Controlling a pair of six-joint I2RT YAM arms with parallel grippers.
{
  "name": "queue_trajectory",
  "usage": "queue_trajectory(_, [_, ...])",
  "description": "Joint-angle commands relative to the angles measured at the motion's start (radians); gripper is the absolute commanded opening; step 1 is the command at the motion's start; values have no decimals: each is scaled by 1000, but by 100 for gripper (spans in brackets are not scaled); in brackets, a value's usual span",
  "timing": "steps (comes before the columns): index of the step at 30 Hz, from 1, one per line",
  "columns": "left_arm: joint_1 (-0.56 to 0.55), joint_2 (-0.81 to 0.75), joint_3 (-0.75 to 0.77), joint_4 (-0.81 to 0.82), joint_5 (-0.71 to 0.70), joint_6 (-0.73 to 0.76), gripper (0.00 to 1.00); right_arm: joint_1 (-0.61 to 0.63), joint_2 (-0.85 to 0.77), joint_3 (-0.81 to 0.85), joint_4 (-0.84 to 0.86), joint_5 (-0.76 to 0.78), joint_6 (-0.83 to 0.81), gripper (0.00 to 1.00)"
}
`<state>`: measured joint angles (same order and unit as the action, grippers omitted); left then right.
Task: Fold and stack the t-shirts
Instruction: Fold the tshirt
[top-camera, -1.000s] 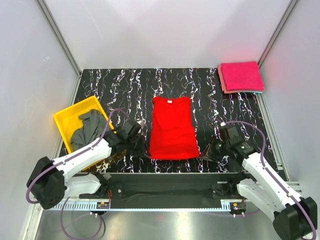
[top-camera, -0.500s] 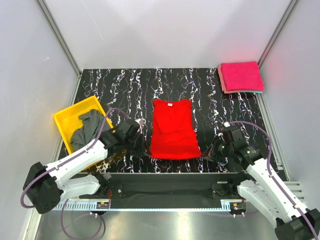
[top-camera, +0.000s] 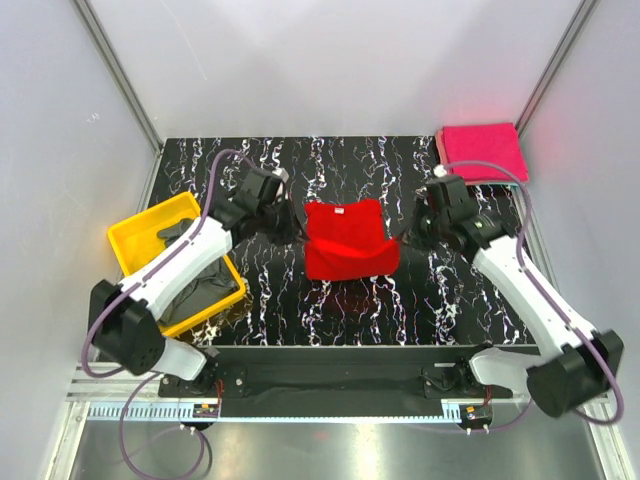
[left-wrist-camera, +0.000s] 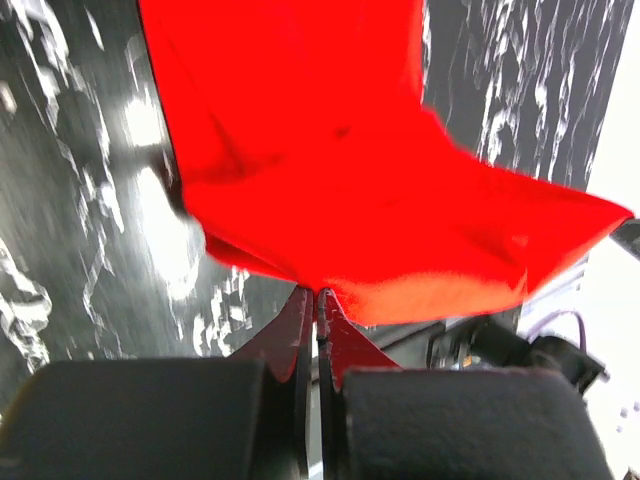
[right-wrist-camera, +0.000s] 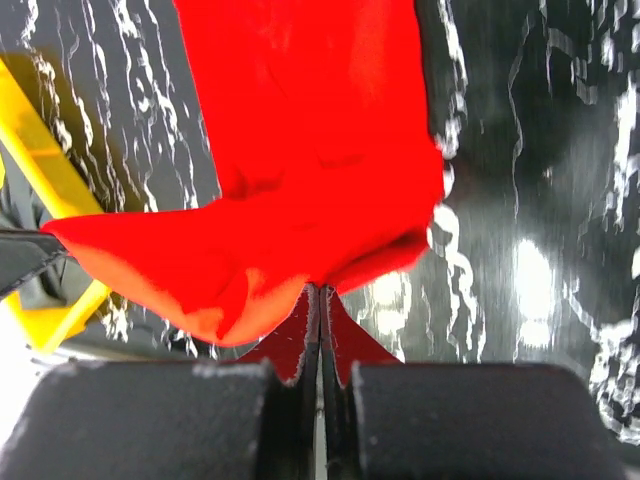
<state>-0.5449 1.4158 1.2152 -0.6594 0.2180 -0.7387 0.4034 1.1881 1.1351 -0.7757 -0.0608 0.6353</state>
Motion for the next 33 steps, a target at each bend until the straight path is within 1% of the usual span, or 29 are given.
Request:
queue_trajectory(1, [49,70,140,18,24,64,0,-20,93,144,75,52,-85,0])
queue_trajectory(5, [120,167,234,15,17,78,0,-83,215,251,110,23,-141,0])
queue_trajectory(9, [164,279,308,47,37,93,0,-146,341,327,165,-69,-174,0])
queue_trajectory(13, [192,389,392,148,83,113,0,-195,465,417,225,-161,-197,0])
queue_trajectory(15, [210,469,426,176,124,107,0,-202,545,448,243,-207,-201,0])
queue_trajectory(17, [229,518,480,224,184,102,0,-206,596,485,276,-226,-212,0])
queue_trajectory(18, [232,564,494,247,190,104,0,-209,619,497,286,-235,-213,0])
queue_trajectory(20, [247,615,556,265,176,105,0,-212,689,535,306,-254,-229,0])
queue_trajectory(21, [253,673,581,256,163,104,0,-212,714,554,308,-251,-230,0])
queue_trajectory(22, [269,699,625,244,153,93,0,-213,766,596,309,-244,-239,0])
queue_trajectory(24, [286,762,648,271,181,70,0,-216,852,646,312,-261,-255,0])
queue_trajectory(25, [290,782,677,293,185,64,0,-216,882,701,305,-266,-261,0])
queue_trajectory(29, [321,871,786,290,178,62,0,-232,1024,851,282,-266,-284,1])
queue_trajectory(30, [327,906,812,288,185,58,2,-236,1080,882,280,-275,-286,3])
queue_trajectory(31, [332,923,857,287,190,53,8,-241,1108,946,264,-275,-292,6])
queue_trajectory(32, [342,937,877,290,205,53,21,-245,1136,988,247,-280,-296,16])
queue_trajectory(33, [345,957,908,290,205,56,22,-250,1186,1064,215,-292,-304,23])
